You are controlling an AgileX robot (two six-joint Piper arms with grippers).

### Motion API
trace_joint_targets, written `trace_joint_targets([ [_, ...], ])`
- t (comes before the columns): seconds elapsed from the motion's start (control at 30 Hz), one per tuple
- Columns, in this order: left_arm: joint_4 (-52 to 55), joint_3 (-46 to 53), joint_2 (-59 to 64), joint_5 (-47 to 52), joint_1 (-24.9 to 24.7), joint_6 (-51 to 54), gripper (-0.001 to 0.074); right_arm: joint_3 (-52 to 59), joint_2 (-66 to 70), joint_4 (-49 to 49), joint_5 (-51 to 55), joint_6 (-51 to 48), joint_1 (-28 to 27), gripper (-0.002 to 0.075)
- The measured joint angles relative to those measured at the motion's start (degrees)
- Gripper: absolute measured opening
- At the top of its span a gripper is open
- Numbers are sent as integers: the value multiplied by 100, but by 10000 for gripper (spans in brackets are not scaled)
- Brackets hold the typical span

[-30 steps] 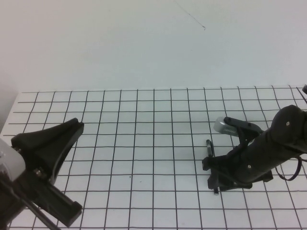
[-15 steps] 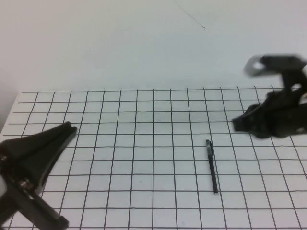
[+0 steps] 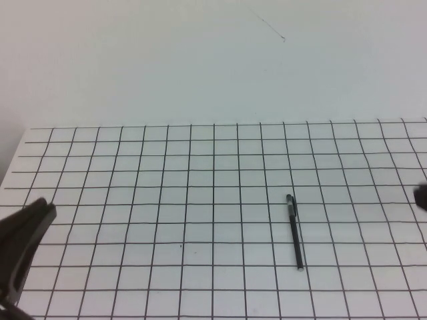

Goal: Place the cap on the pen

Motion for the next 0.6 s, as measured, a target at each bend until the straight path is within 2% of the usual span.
trace_joint_targets([
  [0.3, -778, 268, -418, -19, 0, 856, 0, 1596, -1621, -9, -172, 99, 0, 2],
  [0.47, -1384, 356, -553, -20, 0, 1273, 0, 1692, -2428, -21, -154, 219, 0, 2],
  [0.6, -1947, 368, -648, 33, 0, 1909, 0, 1692, -2957, -261, 303, 223, 0, 2],
])
